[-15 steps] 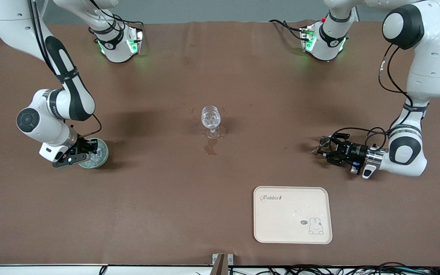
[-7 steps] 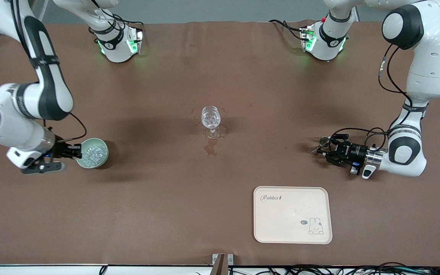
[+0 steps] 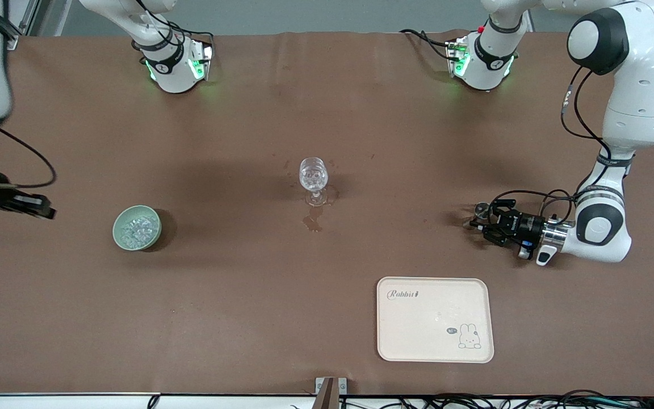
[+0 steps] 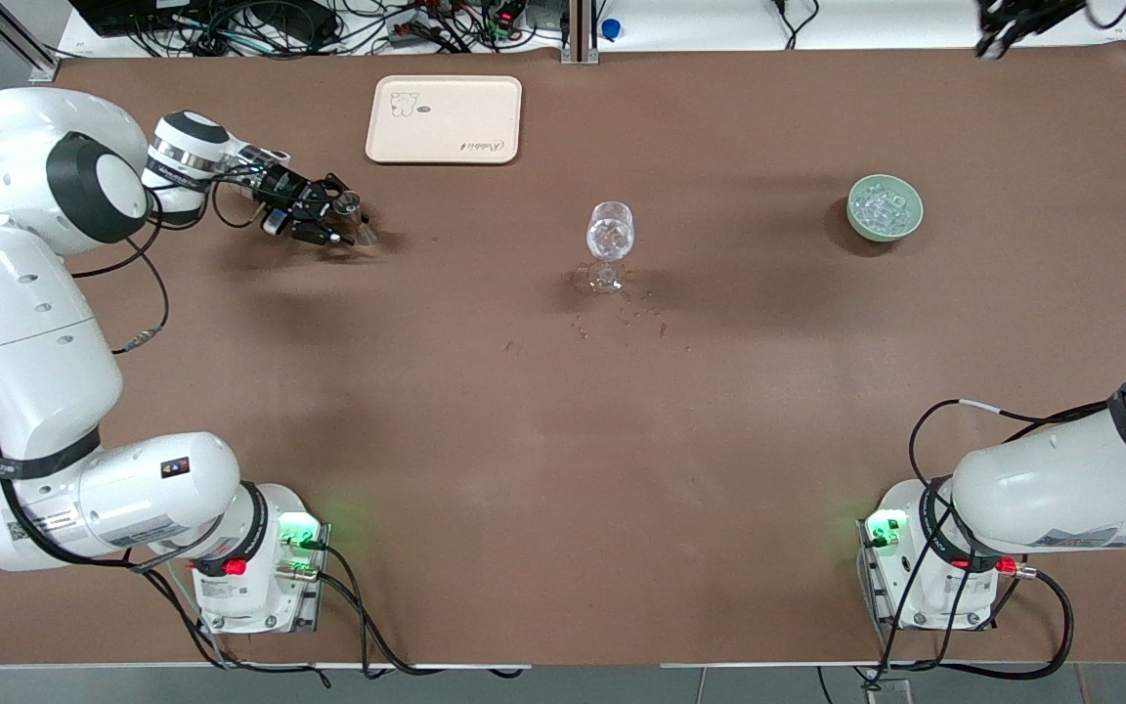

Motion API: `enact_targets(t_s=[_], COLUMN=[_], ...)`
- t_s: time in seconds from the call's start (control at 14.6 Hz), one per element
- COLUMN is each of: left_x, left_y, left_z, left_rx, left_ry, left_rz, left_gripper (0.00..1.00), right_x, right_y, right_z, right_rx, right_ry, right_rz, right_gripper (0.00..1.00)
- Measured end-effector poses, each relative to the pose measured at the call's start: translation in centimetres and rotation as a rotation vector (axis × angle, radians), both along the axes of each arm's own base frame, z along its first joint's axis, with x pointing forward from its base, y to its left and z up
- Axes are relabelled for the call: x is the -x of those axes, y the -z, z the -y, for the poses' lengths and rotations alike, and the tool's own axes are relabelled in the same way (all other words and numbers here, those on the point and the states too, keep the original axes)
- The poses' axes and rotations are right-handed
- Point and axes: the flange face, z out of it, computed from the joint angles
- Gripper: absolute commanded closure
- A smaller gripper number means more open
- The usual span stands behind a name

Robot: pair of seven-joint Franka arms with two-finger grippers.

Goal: Pour wine and add ice with both arms
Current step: 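Lift the ice cube with the right gripper while the left gripper lifts the jigger, then carry the silver jigger with the left gripper to above the wine glass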

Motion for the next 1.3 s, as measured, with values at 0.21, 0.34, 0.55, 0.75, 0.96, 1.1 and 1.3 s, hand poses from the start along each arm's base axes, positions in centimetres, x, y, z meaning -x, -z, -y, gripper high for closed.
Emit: enact_targets(t_s=[0.21,0.34,0.55,0.75,0.96,1.1,1.3], left_x=[0.1,0.1,0.1,0.0,-0.6,-1.5,-2.5], left_y=[-0.1,-0.1,-0.1,-0.2,-0.8,-2.2,-5.3], left_z=[0.2,0.3,0.5,0.7,2.0,4.2,8.4], left_rx=[-0.001,-0.002,-0.002,-0.002,-0.002,0.011,0.023], left_ry=[-0.003,-0.003,-0.002,-0.001,0.002,0.015,0.038], left_rz=[-0.028,-0.036,-0.038,-0.041,-0.058,-0.059,-0.083], left_gripper=[0.66,0.72,0.89,0.95,0.97,0.98,0.97], right_x=[2.1,4.5,7.1,7.7,7.7,7.7,7.7], right_y=[-4.7,-8.0,-10.1,-9.6,-9.2,-9.2,-9.2], right_z=[1.8,1.7,1.4,1.2,1.0,0.9,0.7], right_rx=[-0.002,-0.006,-0.012,-0.017,-0.018,-0.018,-0.018], right_ry=[0.031,0.033,0.033,0.030,0.027,0.025,0.019], right_rz=[0.011,0.023,0.033,0.011,0.004,0.003,0.002], right_gripper=[1.00,1.00,1.00,1.00,1.00,1.00,1.00])
